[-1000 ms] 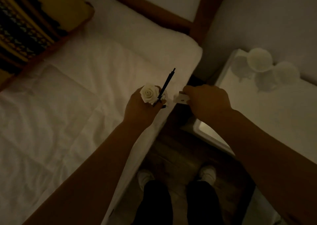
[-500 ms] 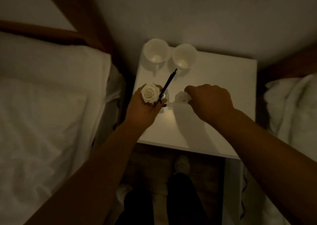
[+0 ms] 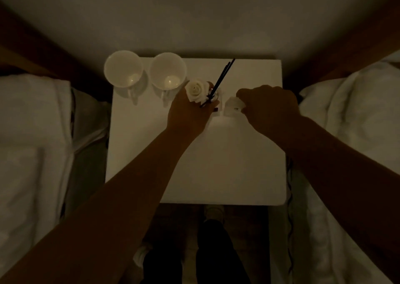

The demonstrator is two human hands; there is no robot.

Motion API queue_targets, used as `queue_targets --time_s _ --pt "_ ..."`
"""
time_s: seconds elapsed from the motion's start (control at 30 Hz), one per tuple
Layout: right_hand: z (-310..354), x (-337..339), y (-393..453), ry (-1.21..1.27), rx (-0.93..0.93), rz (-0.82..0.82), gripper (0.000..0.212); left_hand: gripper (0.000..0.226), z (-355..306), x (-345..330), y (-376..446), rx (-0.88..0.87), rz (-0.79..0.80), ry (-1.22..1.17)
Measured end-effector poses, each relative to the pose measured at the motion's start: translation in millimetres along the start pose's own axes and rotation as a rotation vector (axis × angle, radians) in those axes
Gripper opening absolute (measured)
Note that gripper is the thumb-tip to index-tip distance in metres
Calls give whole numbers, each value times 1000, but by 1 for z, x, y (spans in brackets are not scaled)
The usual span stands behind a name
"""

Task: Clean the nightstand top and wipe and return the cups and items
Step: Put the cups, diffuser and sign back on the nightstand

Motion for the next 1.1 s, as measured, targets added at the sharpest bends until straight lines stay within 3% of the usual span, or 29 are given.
queue_targets --time_s 0.13,0.47,0.77,1.0,1.1 --pt "-16 -11 13 35 50 -58 20 35 5 -12 16 -5 -64 99" --pt "-32 -15 43 58 60 18 32 21 10 -22 44 22 -140 263" --pt "-40 -15 64 53 44 7 31 12 9 -28 64 33 -105 251" --pt "-41 -13 69 57 20 31 33 25 13 -29 66 65 -112 256" --pt "-40 -15 65 55 8 57 49 34 16 -28 64 72 -100 201"
Point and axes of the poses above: each hand's wrist, its own y-axis towards the middle knuckle, its own x-axis out of the back of the hand, z = x × y, the point moved 4 cm from there along y, towards the middle knuckle, and after that the axes turned 5 degrees about -y, right-handed, at the moved point
